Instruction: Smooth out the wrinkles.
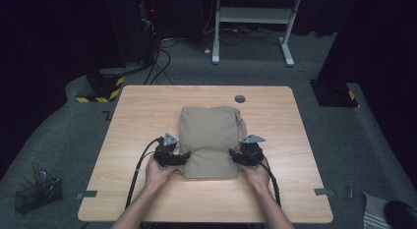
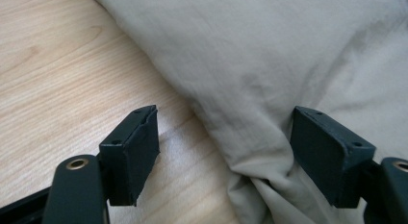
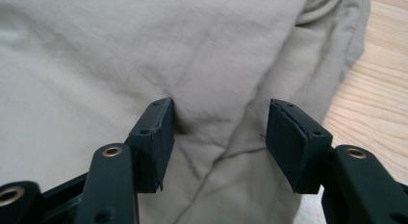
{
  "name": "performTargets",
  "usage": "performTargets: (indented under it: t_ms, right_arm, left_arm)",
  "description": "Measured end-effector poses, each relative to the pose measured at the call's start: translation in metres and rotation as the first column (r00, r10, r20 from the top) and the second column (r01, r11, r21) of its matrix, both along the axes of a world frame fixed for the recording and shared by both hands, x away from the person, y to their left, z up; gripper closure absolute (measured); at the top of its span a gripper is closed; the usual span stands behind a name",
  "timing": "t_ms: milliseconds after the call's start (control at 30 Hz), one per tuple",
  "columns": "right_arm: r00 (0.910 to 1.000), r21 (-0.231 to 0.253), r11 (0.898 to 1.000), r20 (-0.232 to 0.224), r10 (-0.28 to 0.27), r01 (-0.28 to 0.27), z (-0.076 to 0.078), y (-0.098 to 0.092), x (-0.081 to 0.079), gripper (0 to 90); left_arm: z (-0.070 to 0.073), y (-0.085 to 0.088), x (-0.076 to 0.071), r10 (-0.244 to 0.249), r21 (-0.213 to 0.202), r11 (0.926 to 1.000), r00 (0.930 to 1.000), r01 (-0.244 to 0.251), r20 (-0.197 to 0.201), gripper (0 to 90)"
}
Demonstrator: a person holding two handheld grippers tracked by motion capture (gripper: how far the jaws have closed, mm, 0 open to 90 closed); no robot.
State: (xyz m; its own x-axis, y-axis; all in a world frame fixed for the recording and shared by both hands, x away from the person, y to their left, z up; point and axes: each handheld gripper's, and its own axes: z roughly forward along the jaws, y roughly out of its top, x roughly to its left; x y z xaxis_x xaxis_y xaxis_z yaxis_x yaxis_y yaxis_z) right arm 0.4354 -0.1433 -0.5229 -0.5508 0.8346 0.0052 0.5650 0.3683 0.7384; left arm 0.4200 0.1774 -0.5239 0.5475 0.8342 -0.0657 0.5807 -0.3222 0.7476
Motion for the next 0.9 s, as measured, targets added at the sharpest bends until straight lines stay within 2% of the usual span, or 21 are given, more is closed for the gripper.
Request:
performTargets:
  t_ms: [100, 167, 267, 533, 700, 900]
  right_arm:
    - [0.9999, 0.017, 1.0, -0.004, -0.011, 0.011, 0.002, -0.006, -0.007, 44.8]
    - [0.9999, 0.025, 1.0, 0.001, -0.015, 0.015, 0.004, -0.011, -0.011, 44.6]
    - [0.9997, 0.03, 0.999, 0.003, -0.023, 0.023, 0.006, -0.019, -0.017, 44.2]
    - [0.9971, 0.054, 0.996, 0.007, -0.076, 0.075, 0.006, -0.05, -0.027, 43.7]
    - [0.9936, 0.05, 0.992, 0.004, -0.113, 0.113, 0.004, -0.065, -0.032, 42.9]
    - [0.9873, 0.041, 0.986, -0.005, -0.159, 0.159, 0.001, -0.08, -0.036, 42.0]
  left_arm:
    - [0.005, 0.002, -0.007, -0.008, 0.004, 1.0, 0.9998, 0.008, 0.016, 29.3]
    - [0.006, 0.004, -0.012, -0.02, 0.027, 0.9994, 0.9994, 0.019, 0.027, 29.0]
    - [0.007, 0.009, -0.02, -0.02, 0.026, 0.9995, 0.9996, 0.019, 0.021, 28.0]
    - [0.01, 0.033, -0.034, 0.008, -0.029, 0.9996, 0.9999, -0.008, 0.014, 27.5]
    - [0.011, 0.05, -0.04, 0.043, -0.074, 0.9964, 0.9991, -0.042, 0.006, 27.4]
    - [0.01, 0.065, -0.046, 0.06, -0.115, 0.9915, 0.9982, -0.06, 0.001, 27.1]
